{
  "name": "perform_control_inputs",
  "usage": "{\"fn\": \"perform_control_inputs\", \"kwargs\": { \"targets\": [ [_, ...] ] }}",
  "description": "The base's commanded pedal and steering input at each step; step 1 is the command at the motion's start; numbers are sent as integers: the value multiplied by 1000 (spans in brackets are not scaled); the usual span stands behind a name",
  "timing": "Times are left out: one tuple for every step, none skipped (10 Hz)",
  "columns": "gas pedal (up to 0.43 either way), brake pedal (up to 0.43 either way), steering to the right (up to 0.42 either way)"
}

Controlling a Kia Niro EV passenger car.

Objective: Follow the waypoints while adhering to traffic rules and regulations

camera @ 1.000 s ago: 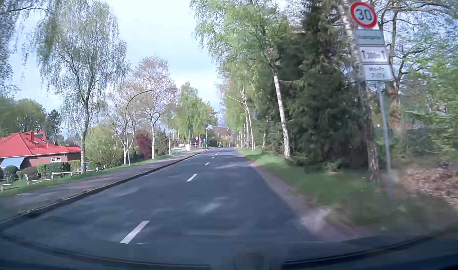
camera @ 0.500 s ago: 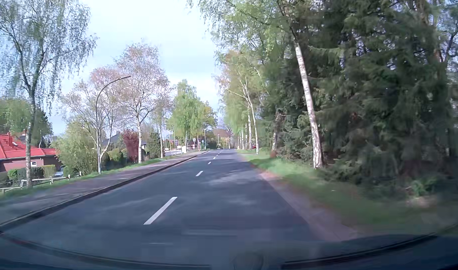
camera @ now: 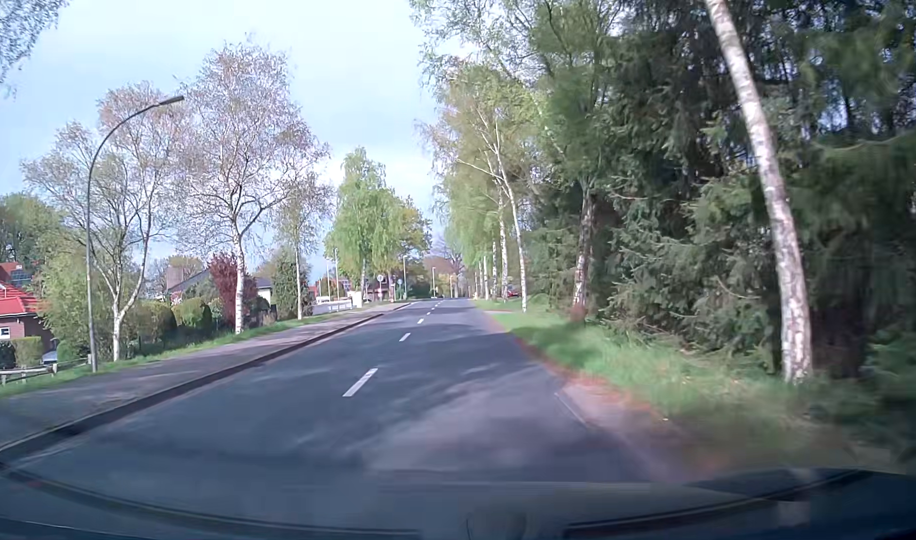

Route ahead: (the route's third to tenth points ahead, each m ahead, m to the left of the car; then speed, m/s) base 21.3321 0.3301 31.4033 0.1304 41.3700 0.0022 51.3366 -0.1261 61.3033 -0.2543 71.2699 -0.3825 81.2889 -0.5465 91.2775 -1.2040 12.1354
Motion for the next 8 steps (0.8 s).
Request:
{"fn": "perform_control_inputs", "kwargs": {
  "targets": [
    [79, 0, -3],
    [79, 0, -3],
    [79, 0, -3],
    [79, 0, -3],
    [79, 0, -3],
    [79, 0, -3],
    [79, 0, -3],
    [79, 0, -4]
  ]
}}
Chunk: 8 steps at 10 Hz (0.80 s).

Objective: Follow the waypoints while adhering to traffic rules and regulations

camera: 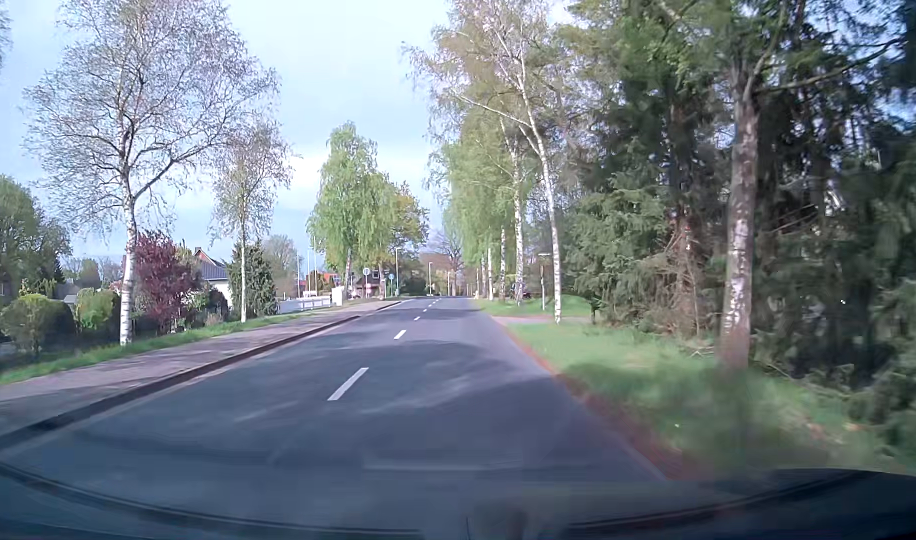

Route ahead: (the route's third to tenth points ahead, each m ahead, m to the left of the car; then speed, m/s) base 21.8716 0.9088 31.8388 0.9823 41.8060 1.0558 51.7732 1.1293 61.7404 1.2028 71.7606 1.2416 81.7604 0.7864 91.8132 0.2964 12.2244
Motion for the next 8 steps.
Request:
{"fn": "perform_control_inputs", "kwargs": {
  "targets": [
    [79, 0, -5],
    [79, 0, -5],
    [79, 0, -5],
    [79, 0, -5],
    [79, 0, -6],
    [79, 0, -6],
    [79, 0, -6],
    [79, 0, -6]
  ]
}}
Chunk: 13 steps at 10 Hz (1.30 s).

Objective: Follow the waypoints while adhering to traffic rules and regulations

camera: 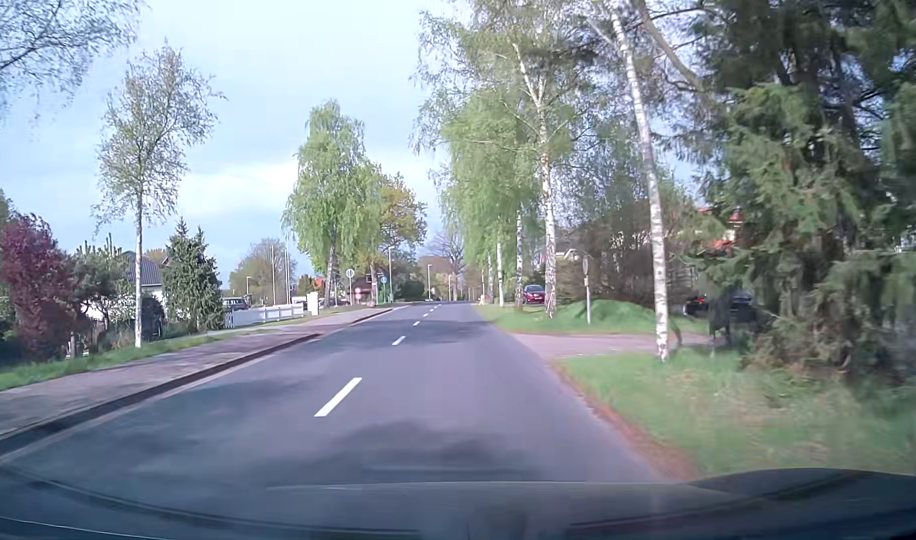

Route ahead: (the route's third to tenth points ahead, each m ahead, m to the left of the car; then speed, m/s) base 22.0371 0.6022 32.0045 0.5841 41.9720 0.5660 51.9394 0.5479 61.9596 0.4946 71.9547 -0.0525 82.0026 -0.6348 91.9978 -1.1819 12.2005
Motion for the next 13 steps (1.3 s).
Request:
{"fn": "perform_control_inputs", "kwargs": {
  "targets": [
    [79, 0, -5],
    [79, 0, -5],
    [79, 0, -5],
    [79, 0, -5],
    [79, 0, -5],
    [79, 0, -5],
    [79, 0, -5],
    [79, 0, -5],
    [79, 0, -5],
    [79, 0, -5],
    [79, 0, -5],
    [79, 0, -5],
    [79, 0, -5]
  ]
}}
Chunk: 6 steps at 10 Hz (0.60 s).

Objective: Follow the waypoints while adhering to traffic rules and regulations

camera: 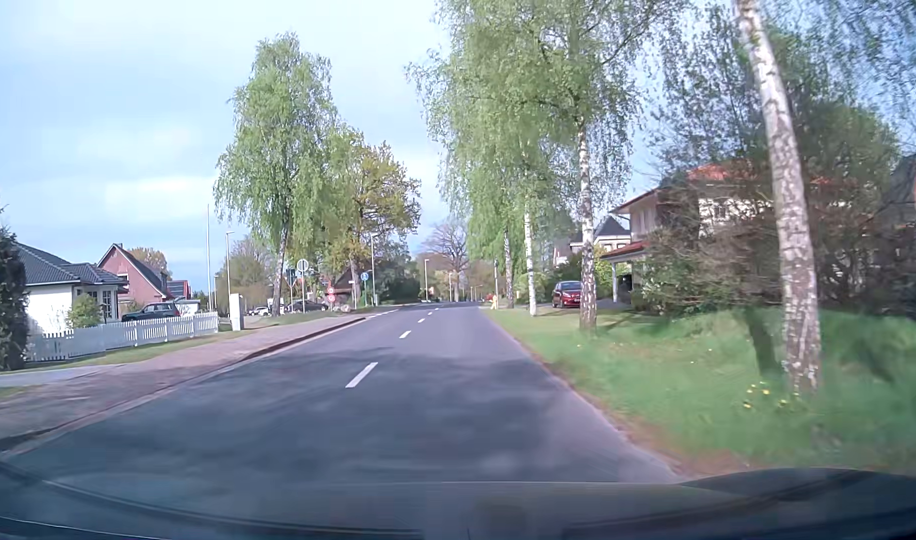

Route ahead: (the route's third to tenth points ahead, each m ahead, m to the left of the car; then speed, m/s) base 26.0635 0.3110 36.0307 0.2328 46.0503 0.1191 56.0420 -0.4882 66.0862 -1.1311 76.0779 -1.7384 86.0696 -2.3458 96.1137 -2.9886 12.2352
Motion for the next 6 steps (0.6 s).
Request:
{"fn": "perform_control_inputs", "kwargs": {
  "targets": [
    [79, 0, -5],
    [79, 0, -5],
    [79, 0, -5],
    [79, 0, -6],
    [79, 0, -6],
    [79, 0, -6]
  ]
}}
